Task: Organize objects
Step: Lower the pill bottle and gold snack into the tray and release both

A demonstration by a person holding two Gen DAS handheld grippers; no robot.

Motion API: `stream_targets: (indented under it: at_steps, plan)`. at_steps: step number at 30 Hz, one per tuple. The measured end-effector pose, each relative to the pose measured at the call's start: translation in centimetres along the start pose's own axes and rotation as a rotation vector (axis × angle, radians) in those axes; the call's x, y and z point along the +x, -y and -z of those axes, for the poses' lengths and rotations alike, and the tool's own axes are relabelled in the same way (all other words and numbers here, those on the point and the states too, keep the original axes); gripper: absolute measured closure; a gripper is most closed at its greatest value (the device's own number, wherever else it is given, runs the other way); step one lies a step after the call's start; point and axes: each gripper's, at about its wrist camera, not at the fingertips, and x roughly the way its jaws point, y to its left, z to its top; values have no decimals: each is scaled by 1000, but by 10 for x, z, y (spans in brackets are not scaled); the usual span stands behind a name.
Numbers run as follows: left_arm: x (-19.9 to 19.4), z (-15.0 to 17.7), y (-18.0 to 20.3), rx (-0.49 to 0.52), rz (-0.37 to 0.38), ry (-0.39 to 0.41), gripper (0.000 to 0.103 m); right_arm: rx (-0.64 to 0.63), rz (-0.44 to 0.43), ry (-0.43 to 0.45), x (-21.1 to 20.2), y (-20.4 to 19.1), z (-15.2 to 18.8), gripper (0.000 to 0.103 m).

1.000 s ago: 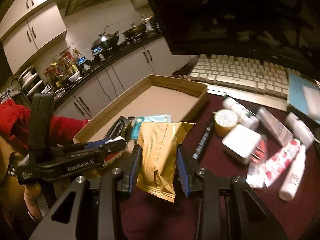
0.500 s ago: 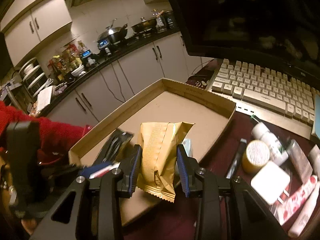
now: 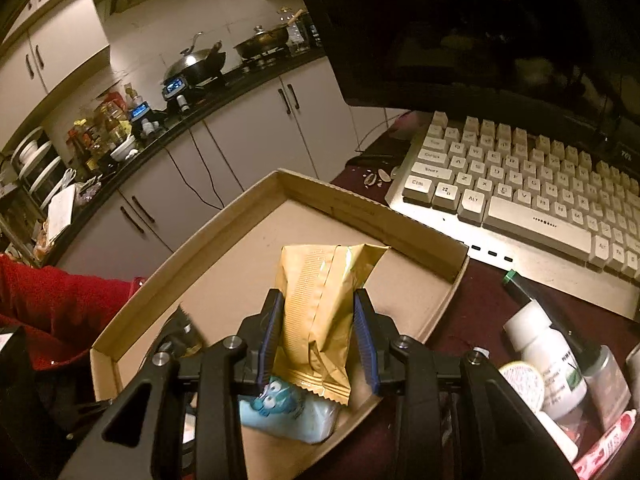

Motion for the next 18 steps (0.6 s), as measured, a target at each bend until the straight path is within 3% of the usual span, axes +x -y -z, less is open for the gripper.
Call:
stream_targets:
  at_steps: [11,15,18]
  plan:
    - [-4,-1,-1,-8,11,24,69,50,11,-16,5,8,6,66]
    - [-6,-1,0,-20,15,30,67,59,23,32,-21,10,9,52]
    - [-11,-2,3,-22,27,50,67,67,21,65,-46,12,17,49]
